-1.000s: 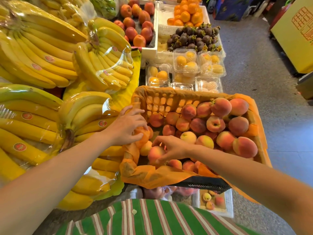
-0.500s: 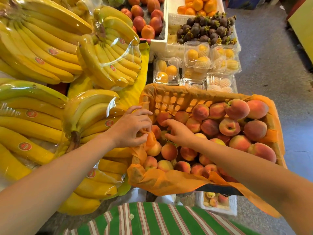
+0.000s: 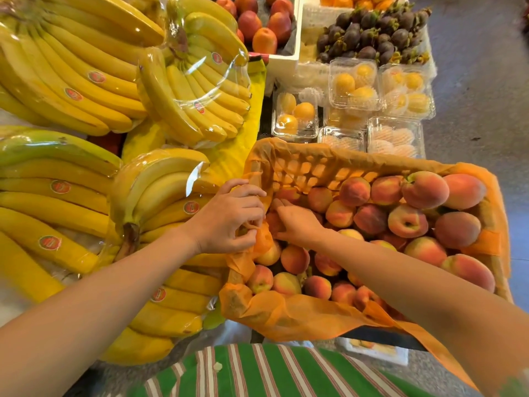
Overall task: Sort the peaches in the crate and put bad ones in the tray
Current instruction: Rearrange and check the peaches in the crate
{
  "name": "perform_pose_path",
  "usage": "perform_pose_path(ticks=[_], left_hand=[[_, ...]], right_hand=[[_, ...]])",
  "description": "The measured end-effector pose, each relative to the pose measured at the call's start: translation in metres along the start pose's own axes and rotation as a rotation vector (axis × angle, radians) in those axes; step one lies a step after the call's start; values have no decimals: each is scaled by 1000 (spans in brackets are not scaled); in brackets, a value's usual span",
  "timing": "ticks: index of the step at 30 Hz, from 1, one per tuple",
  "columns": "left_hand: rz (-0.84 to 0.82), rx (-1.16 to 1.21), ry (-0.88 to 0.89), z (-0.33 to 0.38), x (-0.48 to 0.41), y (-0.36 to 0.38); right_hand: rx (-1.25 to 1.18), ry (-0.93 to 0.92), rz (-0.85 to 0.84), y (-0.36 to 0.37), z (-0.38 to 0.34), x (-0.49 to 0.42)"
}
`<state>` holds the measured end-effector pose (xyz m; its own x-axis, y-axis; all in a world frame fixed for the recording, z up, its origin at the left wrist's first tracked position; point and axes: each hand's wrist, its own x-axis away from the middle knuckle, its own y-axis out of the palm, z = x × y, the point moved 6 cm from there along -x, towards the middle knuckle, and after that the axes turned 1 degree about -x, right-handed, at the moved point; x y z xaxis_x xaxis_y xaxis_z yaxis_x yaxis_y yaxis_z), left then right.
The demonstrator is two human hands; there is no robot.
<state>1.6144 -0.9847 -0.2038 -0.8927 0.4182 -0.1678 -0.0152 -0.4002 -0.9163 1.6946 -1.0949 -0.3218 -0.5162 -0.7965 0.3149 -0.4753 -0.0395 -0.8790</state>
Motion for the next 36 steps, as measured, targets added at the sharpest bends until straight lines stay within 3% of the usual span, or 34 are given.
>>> perform_pose_path(ticks=[6, 9, 13, 15, 19, 23, 27, 32, 36], left_hand=[[-7, -6, -4, 1, -1, 0], [-5, -10, -6, 1, -1, 0], [-4, -23, -7, 2, -1, 0], [-8, -29, -9, 2, 0, -1], [-5, -25, -14, 2, 0, -1], [7, -26, -6, 3, 0, -1], [4, -22, 0, 2, 0, 0], [2, -23, 9, 1, -1, 0], [2, -23, 4, 0, -1, 0]], right_hand=[[-48, -1, -8, -7, 14, 8], [-369, 62, -24, -17, 29, 21], [-904, 338, -202, -17, 38, 38], [-987, 380, -157, -17, 35, 36], [-502, 197, 28, -26, 24, 21], [-174, 139, 9, -13, 9, 14], [-65, 127, -40, -9, 10, 19], [152, 128, 141, -56, 28, 32], [298, 225, 70, -54, 30, 36]])
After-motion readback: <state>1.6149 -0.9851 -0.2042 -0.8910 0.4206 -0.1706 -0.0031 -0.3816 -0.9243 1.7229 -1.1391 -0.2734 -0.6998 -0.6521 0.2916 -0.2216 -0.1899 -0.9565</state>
